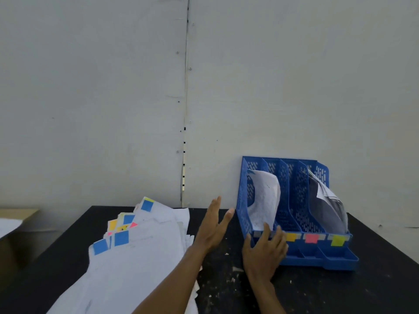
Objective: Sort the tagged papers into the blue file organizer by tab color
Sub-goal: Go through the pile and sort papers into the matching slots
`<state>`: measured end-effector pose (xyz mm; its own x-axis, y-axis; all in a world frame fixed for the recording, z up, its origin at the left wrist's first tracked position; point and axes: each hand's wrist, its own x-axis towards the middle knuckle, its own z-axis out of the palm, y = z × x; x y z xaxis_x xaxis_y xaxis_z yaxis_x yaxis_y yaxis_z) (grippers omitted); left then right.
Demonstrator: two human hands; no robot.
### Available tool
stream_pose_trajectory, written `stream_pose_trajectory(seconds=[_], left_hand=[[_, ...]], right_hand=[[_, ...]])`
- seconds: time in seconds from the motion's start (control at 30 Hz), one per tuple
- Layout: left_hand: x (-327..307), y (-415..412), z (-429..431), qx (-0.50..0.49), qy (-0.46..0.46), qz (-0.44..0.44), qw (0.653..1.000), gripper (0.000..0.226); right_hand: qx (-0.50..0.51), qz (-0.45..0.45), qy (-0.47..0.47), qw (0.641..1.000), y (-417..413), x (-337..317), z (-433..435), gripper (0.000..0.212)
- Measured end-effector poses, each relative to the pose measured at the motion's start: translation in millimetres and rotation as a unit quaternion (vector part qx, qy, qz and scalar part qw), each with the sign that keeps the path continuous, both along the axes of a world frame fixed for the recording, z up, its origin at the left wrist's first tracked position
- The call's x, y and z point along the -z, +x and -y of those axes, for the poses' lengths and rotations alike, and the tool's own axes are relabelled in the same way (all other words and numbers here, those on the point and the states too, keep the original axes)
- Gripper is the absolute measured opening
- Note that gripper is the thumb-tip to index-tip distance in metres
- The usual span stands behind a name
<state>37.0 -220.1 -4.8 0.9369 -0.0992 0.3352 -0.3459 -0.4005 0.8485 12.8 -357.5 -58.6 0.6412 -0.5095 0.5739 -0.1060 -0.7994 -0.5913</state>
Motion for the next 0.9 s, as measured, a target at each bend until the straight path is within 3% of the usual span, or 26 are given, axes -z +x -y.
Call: stream_pose_trajectory(seconds=[0.13, 0.33, 0.4, 0.5, 0.6, 0.77, 0.9], left_hand=[[-3, -11, -59, -0.05, 0.006, 0.021, 0.999, 0.077], [24, -38, -160, -0.221, 0.092, 0.006, 0.971, 0.053], [37, -50, -189, -0.291, 0.124, -0.01, 0.949, 0.049], [51, -73, -228, -0.375, 0.168, -0.074, 0.908, 0.046], [66, -92, -256, -0.372, 0.18, -0.125, 0.902, 0.046], [75, -103, -260, -0.327, 0.192, -0.139, 0.915, 0.047], [76, -109, -257, -0.325, 0.214, -0.133, 0.912, 0.047]], right_hand=[[-0.034, 0.049, 0.005, 0.998, -8, -17, -36, 0.054], [-0.217, 0.037, 0.018, 0.975, -36, -20, -132, 0.032], [-0.27, -0.028, 0.038, 0.962, -46, -14, -161, 0.032], [-0.232, -0.196, 0.001, 0.953, -57, -8, -196, 0.06], [-0.207, -0.271, 0.0, 0.94, -72, -4, -214, 0.064], [-0.197, -0.215, 0.13, 0.948, -74, -3, -213, 0.053], [-0.187, -0.231, 0.141, 0.944, -78, -9, -208, 0.031]])
